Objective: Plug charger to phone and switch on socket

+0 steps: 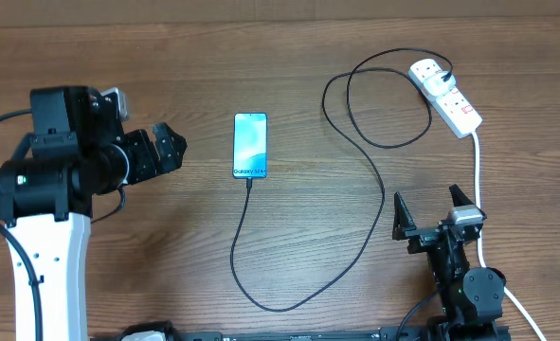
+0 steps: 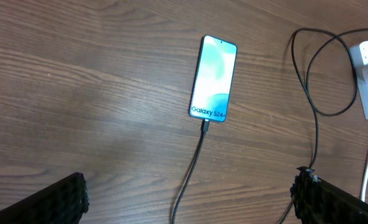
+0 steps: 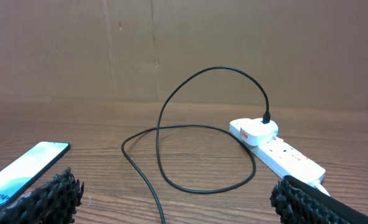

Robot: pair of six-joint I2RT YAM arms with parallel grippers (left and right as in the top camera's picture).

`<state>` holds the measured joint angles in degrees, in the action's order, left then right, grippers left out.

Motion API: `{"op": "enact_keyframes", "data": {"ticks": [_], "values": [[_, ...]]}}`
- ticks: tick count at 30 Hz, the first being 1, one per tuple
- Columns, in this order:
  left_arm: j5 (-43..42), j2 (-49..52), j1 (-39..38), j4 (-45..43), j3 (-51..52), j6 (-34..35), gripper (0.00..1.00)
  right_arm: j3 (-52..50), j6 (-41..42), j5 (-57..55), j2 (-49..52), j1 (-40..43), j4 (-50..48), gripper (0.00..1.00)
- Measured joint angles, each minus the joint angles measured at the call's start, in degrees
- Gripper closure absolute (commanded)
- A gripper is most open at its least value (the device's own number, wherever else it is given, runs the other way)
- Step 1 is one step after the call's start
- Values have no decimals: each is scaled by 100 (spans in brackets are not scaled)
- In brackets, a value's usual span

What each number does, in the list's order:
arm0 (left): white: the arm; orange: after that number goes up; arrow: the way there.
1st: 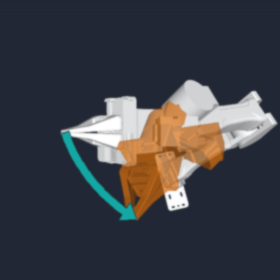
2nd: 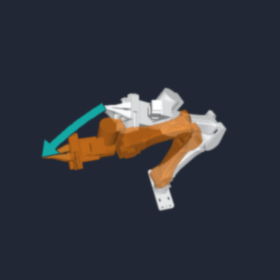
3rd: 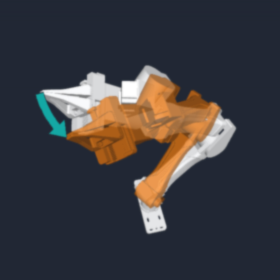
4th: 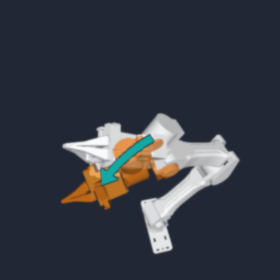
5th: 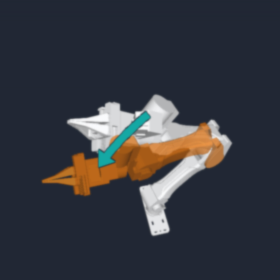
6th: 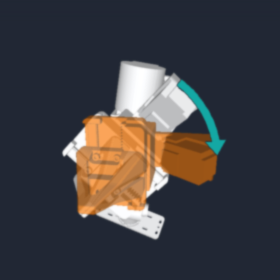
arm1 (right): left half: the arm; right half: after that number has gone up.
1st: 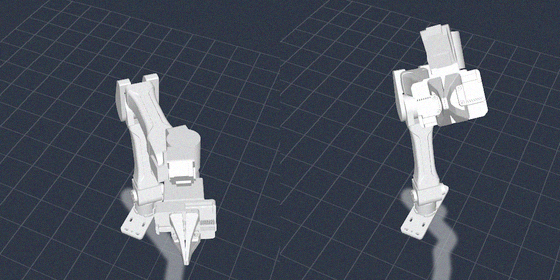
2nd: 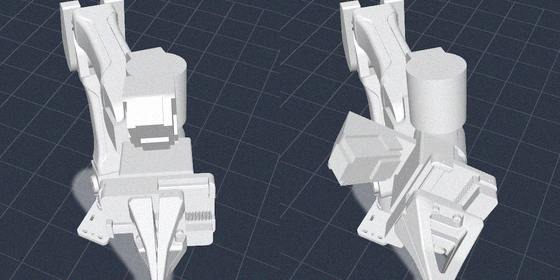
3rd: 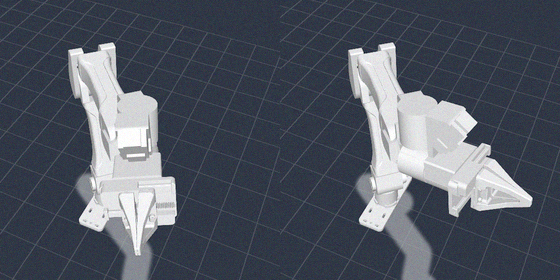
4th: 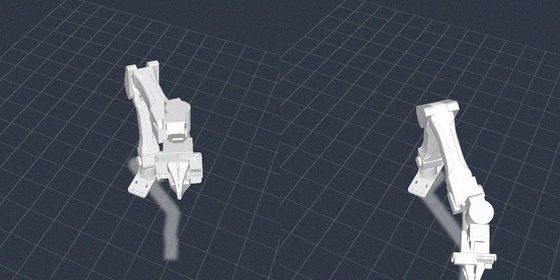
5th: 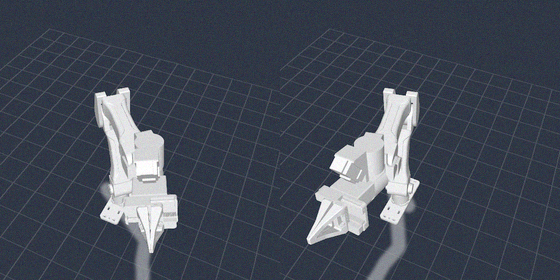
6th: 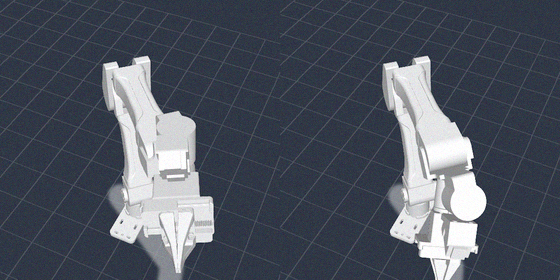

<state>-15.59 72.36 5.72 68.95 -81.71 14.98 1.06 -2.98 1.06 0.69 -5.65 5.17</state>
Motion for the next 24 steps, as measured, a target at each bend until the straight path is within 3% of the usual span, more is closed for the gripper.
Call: {"op": "enact_keyframes", "data": {"ticks": [6, 16, 24], "values": [[2, -420, 0, -310, 562, 0, 0, 0, -2, 0, 0, 0, 0, 0], [-439, -1266, 0, -2109, 2411, 0, 0, 0, -2, 0, 0, 0, 0, 0], [-680, -1919, 0, -2717, 3348, -2, 0, 0, -2, 0, 0, 0, 0, 0]]}}
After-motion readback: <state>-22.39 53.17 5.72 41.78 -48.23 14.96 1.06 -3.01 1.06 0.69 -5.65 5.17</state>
